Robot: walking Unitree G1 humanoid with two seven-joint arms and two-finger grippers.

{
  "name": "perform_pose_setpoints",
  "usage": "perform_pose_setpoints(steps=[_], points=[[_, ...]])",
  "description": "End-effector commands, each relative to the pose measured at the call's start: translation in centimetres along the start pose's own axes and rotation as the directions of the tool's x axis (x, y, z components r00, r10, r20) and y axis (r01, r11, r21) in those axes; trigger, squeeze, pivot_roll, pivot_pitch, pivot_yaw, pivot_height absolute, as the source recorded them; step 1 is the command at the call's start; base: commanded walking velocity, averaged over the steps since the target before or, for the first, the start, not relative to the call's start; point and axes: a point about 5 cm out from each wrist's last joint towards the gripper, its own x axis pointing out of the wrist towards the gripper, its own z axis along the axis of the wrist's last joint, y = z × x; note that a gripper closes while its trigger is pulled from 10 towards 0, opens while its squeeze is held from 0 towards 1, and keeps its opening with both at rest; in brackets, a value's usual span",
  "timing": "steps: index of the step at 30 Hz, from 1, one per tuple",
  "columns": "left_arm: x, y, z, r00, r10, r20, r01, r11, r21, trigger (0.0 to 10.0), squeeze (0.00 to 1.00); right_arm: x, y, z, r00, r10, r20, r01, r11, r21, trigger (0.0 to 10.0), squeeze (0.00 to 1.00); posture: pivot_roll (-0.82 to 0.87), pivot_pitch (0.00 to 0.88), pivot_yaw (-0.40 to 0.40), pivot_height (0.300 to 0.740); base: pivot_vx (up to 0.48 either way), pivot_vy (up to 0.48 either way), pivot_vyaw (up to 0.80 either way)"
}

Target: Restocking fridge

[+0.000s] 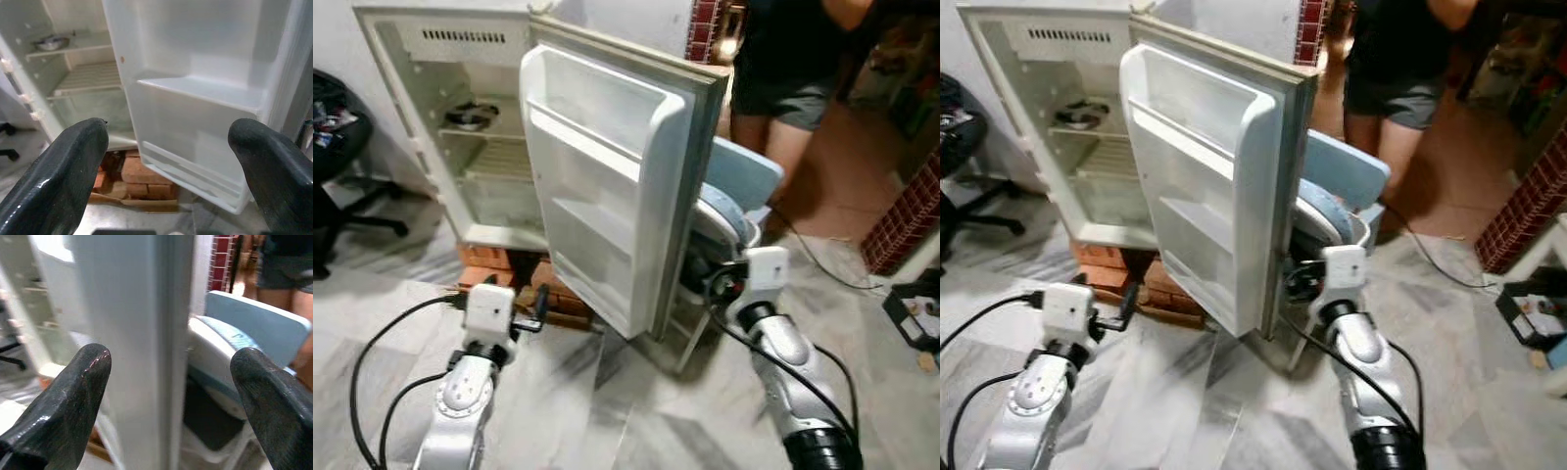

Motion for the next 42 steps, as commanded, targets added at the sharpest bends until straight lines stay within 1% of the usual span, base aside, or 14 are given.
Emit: perform_pose_setpoints(steps=[1,6,10,14,17,22,25,27,30,35,37,39,40,42], points=[[-0.2,0.7,0.0,1.0,0.023,-0.002,-0.023,1.0,0.016,10.0,0.0,0.4,0.8,0.3,1.0,0.018,0.014,-0.018,1.0,0.014,10.0,0.0,0.06,0.0,-0.04,0.74,0.368,-0.247,0.0],[-0.2,0.9,-0.2,0.999,0.045,-0.012,-0.045,0.999,0.012,10.0,0.0,0.5,1.0,0.6,0.999,0.045,0.026,-0.045,0.999,0.013,10.0,0.0,0.06,0.0,-0.045,0.74,0.057,0.0,0.0],[-0.5,0.9,-0.4,0.999,0.046,-0.018,-0.045,0.999,0.023,10.0,0.0,0.5,1.0,0.6,0.999,0.045,0.031,-0.046,0.999,0.015,10.0,0.0,0.06,0.0,-0.048,0.74,0.0,0.0,0.22],[-0.6,0.7,-0.3,0.999,0.039,-0.014,-0.039,0.999,0.015,10.0,0.0,0.4,1.0,0.5,0.999,0.046,0.026,-0.047,0.999,0.015,10.0,0.0,0.06,0.0,-0.047,0.74,0.0,0.0,0.12],[-0.5,0.6,-0.4,0.999,0.04,-0.013,-0.04,0.999,0.014,10.0,0.0,0.3,0.7,0.2,0.999,0.036,0.016,-0.037,0.999,0.012,10.0,0.0,0.06,0.0,-0.045,0.74,0.0,-0.308,0.0],[-0.5,0.7,-0.4,0.999,0.044,-0.015,-0.044,0.999,0.018,10.0,0.0,0.3,0.8,0.2,0.999,0.04,0.022,-0.04,0.999,0.009,10.0,0.0,0.06,0.0,-0.045,0.74,0.0,-0.163,0.0],[-0.5,0.8,-0.4,0.999,0.051,-0.017,-0.051,0.999,0.009,10.0,0.0,0.3,1.0,0.3,0.999,0.04,0.027,-0.04,0.999,0.014,10.0,0.0,0.06,0.0,-0.042,0.74,0.0,0.0,0.73],[-0.5,0.8,-0.3,0.998,0.052,-0.016,-0.052,0.999,0.01,10.0,0.0,0.3,1.0,0.3,0.999,0.039,0.027,-0.04,0.999,0.015,10.0,0.0,0.06,0.0,-0.042,0.74,0.0,0.0,0.0],[-0.5,0.9,-0.3,0.998,0.063,-0.013,-0.062,0.998,0.007,10.0,0.0,0.3,1.0,0.1,0.999,0.026,0.02,-0.027,0.999,0.023,10.0,0.0,0.06,0.0,-0.038,0.74,0.0,0.0,0.0],[-0.1,1.5,0.0,0.993,0.118,-0.006,-0.118,0.993,0.005,10.0,0.0,0.4,0.7,0.0,1.0,-0.004,0.018,0.003,0.999,0.039,10.0,0.0,0.06,0.0,-0.036,0.74,0.0,0.0,0.0],[0.1,1.7,0.0,0.991,0.13,-0.005,-0.13,0.991,0.0,10.0,0.0,0.6,0.7,0.0,1.0,-0.012,0.019,0.011,0.999,0.043,10.0,0.0,0.06,0.0,-0.037,0.74,0.0,0.0,0.0],[0.3,1.8,0.4,0.991,0.134,0.003,-0.134,0.991,0.011,10.0,0.0,1.0,0.8,0.5,0.999,-0.018,0.034,0.017,0.999,0.043,10.0,0.0,0.06,0.0,-0.035,0.74,0.0,0.0,0.0],[0.2,1.9,0.5,0.991,0.134,0.007,-0.134,0.991,0.007,10.0,0.0,1.0,0.5,0.8,0.999,-0.034,0.04,0.032,0.999,0.038,10.0,0.0,0.06,0.0,-0.035,0.74,0.0,0.0,0.0],[-0.1,2.0,0.2,0.991,0.136,-0.002,-0.136,0.991,0.007,10.0,0.0,0.9,0.1,0.5,0.998,-0.061,0.023,0.06,0.997,0.047,10.0,0.0,0.07,0.0,-0.04,0.74,0.0,0.0,0.0]])
